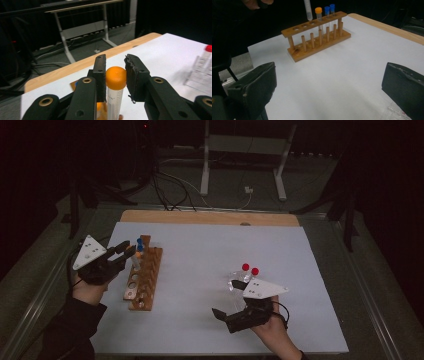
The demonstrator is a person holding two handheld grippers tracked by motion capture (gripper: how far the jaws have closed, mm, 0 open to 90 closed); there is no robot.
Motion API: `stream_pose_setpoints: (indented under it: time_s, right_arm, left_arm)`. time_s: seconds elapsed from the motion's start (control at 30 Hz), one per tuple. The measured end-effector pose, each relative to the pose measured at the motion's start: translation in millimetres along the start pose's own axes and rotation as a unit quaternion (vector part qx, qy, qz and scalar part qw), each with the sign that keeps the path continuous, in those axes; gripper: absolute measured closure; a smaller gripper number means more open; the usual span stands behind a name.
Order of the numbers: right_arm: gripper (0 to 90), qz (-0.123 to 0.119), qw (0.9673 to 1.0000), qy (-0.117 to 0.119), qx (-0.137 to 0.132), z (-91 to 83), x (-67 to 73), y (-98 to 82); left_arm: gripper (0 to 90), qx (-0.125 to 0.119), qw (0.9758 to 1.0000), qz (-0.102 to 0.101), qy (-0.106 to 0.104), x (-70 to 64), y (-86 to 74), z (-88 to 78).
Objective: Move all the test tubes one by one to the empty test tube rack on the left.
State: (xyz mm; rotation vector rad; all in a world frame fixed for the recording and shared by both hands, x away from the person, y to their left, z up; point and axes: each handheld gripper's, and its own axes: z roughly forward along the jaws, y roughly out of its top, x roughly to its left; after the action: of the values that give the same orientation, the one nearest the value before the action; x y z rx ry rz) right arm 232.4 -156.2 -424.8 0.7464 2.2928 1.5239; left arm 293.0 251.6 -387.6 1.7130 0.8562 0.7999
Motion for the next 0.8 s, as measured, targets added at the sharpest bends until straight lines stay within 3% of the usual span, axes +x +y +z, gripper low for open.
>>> stream_pose_setpoints:
  time_s: [0.13, 0.4, 0.8]
  right_arm:
    - [0.0, 0.001, 1.0000, 0.001, 0.000, 0.2, 0.2, -0.3]
    - [0.0, 0.000, 1.0000, 0.001, 0.001, -0.9, -0.3, -0.9]
    - [0.0, -0.001, 1.0000, 0.001, 0.003, -2.4, -0.5, -1.7]
  left_arm:
    - [72.4, 0.003, 0.9999, -0.009, 0.012, 4.4, -6.1, 2.9]
    - [72.5, 0.024, 0.9994, -0.024, 0.008, 6.5, -18.6, 12.8]
    - [72.4, 0.077, 0.9964, -0.033, 0.011, 5.5, -38.0, 29.5]
